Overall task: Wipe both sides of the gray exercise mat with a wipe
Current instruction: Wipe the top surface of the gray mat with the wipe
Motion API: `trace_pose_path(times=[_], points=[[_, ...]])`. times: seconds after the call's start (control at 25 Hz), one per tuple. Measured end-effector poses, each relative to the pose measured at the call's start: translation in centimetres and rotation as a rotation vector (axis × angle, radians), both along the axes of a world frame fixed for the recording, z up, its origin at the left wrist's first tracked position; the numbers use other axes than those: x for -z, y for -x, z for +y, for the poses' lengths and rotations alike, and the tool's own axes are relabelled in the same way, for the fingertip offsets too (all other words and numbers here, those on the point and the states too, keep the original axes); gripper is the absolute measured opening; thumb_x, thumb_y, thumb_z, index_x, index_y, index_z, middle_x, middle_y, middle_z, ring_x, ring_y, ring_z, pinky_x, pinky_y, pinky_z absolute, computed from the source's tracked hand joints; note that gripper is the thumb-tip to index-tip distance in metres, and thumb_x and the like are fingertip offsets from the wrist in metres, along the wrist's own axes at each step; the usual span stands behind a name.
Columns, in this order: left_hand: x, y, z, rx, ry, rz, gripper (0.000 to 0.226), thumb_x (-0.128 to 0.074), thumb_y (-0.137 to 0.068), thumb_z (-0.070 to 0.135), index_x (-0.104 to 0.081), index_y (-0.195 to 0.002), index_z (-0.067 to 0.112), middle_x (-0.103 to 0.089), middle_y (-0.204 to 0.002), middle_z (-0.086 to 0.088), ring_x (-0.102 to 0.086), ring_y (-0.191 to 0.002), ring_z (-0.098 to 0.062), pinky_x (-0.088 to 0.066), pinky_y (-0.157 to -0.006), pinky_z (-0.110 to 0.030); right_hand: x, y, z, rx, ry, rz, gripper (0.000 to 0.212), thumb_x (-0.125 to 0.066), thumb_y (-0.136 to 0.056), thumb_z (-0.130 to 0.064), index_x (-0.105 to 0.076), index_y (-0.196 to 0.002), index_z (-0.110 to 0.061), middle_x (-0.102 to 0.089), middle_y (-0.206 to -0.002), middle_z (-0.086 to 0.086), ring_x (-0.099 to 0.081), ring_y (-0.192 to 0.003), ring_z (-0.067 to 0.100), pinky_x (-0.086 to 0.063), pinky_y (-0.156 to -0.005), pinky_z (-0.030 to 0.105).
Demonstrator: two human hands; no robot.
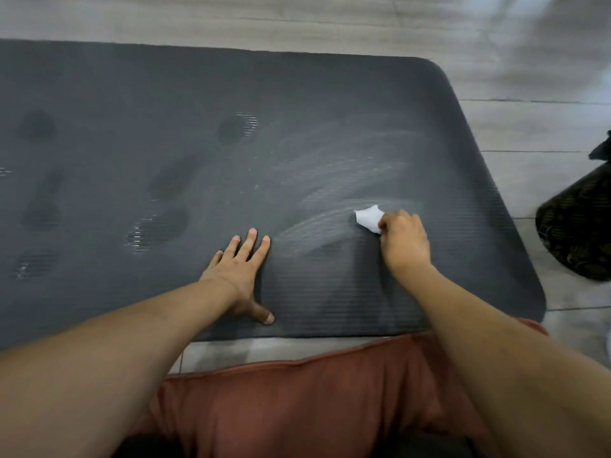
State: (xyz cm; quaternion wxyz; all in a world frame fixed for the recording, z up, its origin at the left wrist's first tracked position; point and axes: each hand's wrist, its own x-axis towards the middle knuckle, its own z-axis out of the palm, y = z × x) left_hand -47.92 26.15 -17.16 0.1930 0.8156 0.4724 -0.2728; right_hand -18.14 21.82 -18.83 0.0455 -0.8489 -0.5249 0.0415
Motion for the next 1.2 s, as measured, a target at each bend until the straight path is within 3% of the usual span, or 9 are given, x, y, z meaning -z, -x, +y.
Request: trace_pose_path(times=[0.08,0.28,0.48,0.56,0.8,0.88,1.04,1.12,1.2], points=[[0.1,-0.2,0.1,-0.008,0.004,0.004,0.154,-0.082,-0.059,0.074,0.031,-0.154,0.029,0.038,-0.161,0.0,0.022,-0.154,-0.029,-0.003,-0.126,-0.049,-0.6,2.8,-0.6,-0.004,-0.007,0.029,0.024,-0.047,-0.088,-0.001,-0.066,-0.104,-0.003,-0.059,-0.106,0.016,-0.049,-0.103,0.034,-0.042,-0.076,0.039],[-0.2,-0.1,0.2,-0.021,0.01,-0.003,0.157,-0.083,-0.056,0.075,0.028,-0.156,0.029,0.035,-0.163,0.001,0.019,-0.155,-0.03,-0.006,-0.126,-0.05,-0.7,12.0,-2.7,-0.911,0.155,0.124,0.014,-0.053,-0.09,-0.012,-0.066,-0.094,-0.007,-0.06,-0.097,0.014,-0.054,-0.094,0.032,-0.04,-0.063,0.038],[0.0,-0.2,0.1,-0.019,0.009,0.004,0.158,-0.083,-0.055,0.075,0.028,-0.156,0.029,0.035,-0.163,0.0,0.019,-0.155,-0.03,-0.005,-0.126,-0.05,-0.3,-2.5,-0.7,-0.132,0.013,-0.07,0.02,-0.05,-0.088,-0.003,-0.063,-0.102,-0.004,-0.061,-0.105,0.02,-0.05,-0.096,0.037,-0.041,-0.083,0.043],[-0.1,-0.4,0.3,-0.016,0.01,0.01,0.158,-0.084,-0.055,0.075,0.029,-0.156,0.028,0.036,-0.163,-0.001,0.019,-0.155,-0.031,-0.005,-0.125,-0.05,-0.3,-1.2,-1.0,-0.093,-0.026,-0.005,0.02,-0.053,-0.084,0.001,-0.064,-0.1,-0.004,-0.059,-0.102,0.019,-0.05,-0.094,0.038,-0.041,-0.077,0.041],[0.2,0.0,0.4,-0.018,-0.001,-0.021,0.159,-0.084,-0.054,0.075,0.029,-0.155,0.029,0.035,-0.163,0.002,0.019,-0.155,-0.028,-0.007,-0.127,-0.048,0.8,9.8,-2.8,-1.208,-0.051,0.091,0.014,-0.051,-0.092,-0.015,-0.064,-0.091,-0.014,-0.06,-0.092,0.005,-0.051,-0.084,0.024,-0.043,-0.07,0.033],[0.2,0.1,0.3,-0.013,-0.002,-0.03,0.159,-0.083,-0.054,0.076,0.03,-0.155,0.029,0.036,-0.163,0.002,0.02,-0.155,-0.028,-0.006,-0.128,-0.047,1.7,6.1,0.7,-1.055,-0.137,-0.018,0.014,-0.051,-0.091,-0.014,-0.064,-0.089,-0.014,-0.061,-0.092,0.007,-0.052,-0.084,0.027,-0.044,-0.07,0.036],[0.5,0.1,0.3,-0.014,-0.011,-0.034,0.159,-0.082,-0.055,0.076,0.033,-0.153,0.03,0.039,-0.161,0.001,0.023,-0.154,-0.028,-0.002,-0.128,-0.048,2.0,1.1,7.9,-0.049,-0.201,0.011,0.021,-0.052,-0.085,-0.003,-0.071,-0.093,-0.007,-0.061,-0.093,0.016,-0.051,-0.09,0.036,-0.04,-0.076,0.038],[0.3,0.2,0.2,-0.011,-0.007,-0.033,0.158,-0.082,-0.055,0.077,0.033,-0.153,0.029,0.039,-0.161,0.001,0.024,-0.154,-0.028,-0.001,-0.128,-0.048,2.2,6.2,8.8,-0.162,-0.253,0.132,0.019,-0.057,-0.073,0.003,-0.072,-0.084,-0.004,-0.064,-0.084,0.018,-0.057,-0.081,0.037,-0.046,-0.069,0.038],[0.4,0.2,0.0,-0.011,-0.033,-0.042,0.158,-0.081,-0.055,0.078,0.031,-0.155,0.027,0.036,-0.163,0.0,0.023,-0.154,-0.028,0.0,-0.128,-0.048,2.8,12.3,7.3,-0.647,-0.28,0.182,0.016,-0.065,-0.071,-0.002,-0.073,-0.084,-0.007,-0.068,-0.083,0.012,-0.059,-0.075,0.032,-0.05,-0.067,0.035]])
